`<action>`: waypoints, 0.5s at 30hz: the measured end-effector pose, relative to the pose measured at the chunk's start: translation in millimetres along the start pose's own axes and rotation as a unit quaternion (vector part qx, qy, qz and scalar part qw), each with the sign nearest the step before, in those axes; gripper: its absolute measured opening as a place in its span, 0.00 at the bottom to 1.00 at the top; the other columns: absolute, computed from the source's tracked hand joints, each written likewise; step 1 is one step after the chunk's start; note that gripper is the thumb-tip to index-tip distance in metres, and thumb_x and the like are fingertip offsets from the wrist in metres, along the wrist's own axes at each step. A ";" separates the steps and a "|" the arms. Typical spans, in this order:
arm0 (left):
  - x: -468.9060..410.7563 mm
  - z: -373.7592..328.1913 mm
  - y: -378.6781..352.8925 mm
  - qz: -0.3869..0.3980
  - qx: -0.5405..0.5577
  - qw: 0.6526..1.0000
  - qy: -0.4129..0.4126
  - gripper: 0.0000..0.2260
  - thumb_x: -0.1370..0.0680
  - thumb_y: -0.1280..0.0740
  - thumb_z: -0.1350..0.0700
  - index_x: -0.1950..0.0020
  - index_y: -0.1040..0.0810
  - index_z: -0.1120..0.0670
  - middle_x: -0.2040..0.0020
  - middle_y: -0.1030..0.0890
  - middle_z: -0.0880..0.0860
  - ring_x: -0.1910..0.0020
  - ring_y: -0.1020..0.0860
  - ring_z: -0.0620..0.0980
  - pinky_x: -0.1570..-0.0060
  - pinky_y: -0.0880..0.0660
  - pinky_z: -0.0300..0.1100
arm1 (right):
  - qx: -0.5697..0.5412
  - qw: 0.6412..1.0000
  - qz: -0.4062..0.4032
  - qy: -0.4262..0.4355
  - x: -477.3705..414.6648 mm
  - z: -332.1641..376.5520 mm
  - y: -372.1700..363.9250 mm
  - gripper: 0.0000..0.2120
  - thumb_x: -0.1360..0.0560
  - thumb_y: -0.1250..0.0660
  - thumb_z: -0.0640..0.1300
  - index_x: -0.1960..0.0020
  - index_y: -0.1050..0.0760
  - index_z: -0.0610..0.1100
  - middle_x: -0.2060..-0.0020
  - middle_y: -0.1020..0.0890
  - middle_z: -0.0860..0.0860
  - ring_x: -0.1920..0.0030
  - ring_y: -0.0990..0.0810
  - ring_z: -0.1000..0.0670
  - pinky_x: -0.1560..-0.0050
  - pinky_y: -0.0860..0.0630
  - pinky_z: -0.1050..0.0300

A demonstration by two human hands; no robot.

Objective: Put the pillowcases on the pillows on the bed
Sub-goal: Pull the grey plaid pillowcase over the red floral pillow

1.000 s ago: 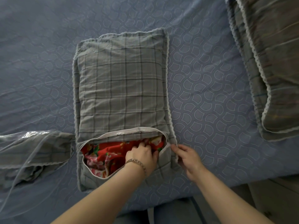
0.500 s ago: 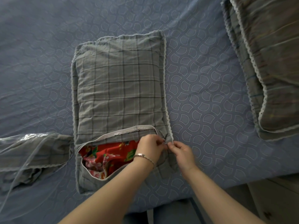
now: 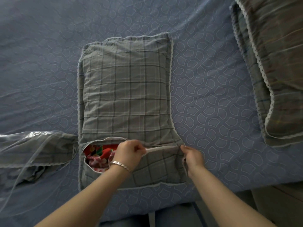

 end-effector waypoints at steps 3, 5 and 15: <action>8.0 21.7 11.8 -0.012 0.004 1.000 0.011 0.03 0.30 0.27 0.59 0.60 0.16 0.59 0.60 0.16 0.55 0.56 0.20 0.53 0.55 0.30 0.38 | 0.171 0.983 -0.025 0.069 5.2 14.8 -1.2 0.11 0.24 0.36 0.39 0.47 0.22 0.33 0.48 0.19 0.38 0.51 0.23 0.45 0.50 0.30 0.53; 15.1 25.7 13.0 -0.011 0.027 1.000 0.007 0.02 0.32 0.26 0.60 0.62 0.15 0.58 0.62 0.16 0.53 0.59 0.19 0.50 0.56 0.28 0.36 | 0.376 0.900 -0.081 0.205 28.3 37.1 -13.0 0.10 0.24 0.38 0.39 0.46 0.22 0.37 0.46 0.21 0.39 0.46 0.24 0.40 0.47 0.31 0.51; 34.6 48.1 10.5 -0.016 0.332 0.924 0.189 0.10 0.38 0.23 0.67 0.69 0.20 0.56 0.74 0.22 0.46 0.76 0.25 0.37 0.69 0.27 0.30 | 0.517 0.664 0.180 0.509 130.0 36.1 -114.6 0.12 0.38 0.41 0.46 0.61 0.20 0.47 0.65 0.20 0.51 0.61 0.20 0.45 0.61 0.25 0.53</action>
Point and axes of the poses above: each hand's wrist, its own x-axis away from the middle knuckle, its own y-axis out of the back of the hand, z = x × y, the point moved 6 cm from there along -x, towards the middle knuckle
